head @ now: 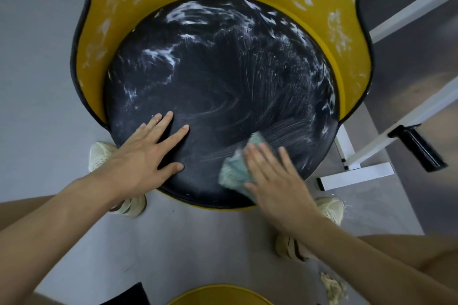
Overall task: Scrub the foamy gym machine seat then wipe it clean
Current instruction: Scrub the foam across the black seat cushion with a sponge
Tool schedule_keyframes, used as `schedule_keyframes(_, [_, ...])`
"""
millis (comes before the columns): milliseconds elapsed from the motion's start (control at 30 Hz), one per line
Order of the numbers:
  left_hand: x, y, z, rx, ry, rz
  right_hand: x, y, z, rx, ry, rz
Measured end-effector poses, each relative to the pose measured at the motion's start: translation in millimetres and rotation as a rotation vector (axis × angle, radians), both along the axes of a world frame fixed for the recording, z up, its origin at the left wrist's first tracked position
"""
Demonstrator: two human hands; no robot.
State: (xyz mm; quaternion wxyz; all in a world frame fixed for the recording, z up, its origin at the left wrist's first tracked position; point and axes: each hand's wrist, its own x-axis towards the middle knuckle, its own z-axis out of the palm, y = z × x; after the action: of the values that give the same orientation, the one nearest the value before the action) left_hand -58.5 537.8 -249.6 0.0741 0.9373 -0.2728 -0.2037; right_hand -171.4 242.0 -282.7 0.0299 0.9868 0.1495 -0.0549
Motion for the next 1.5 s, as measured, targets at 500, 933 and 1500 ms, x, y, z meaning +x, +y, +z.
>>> schedule_keyframes(500, [6, 2, 1, -0.055, 0.016, -0.033, -7, 58, -6, 0.055, -0.04, 0.221])
schedule_keyframes(933, [-2, 55, -1, -0.055, 0.025, 0.104, -8, 78, 1, 0.07, 0.026, 0.251])
schedule_keyframes(1500, [-11, 69, -14, -0.227, 0.045, 0.356, 159, 171, 22, 0.171, 0.299, 0.067])
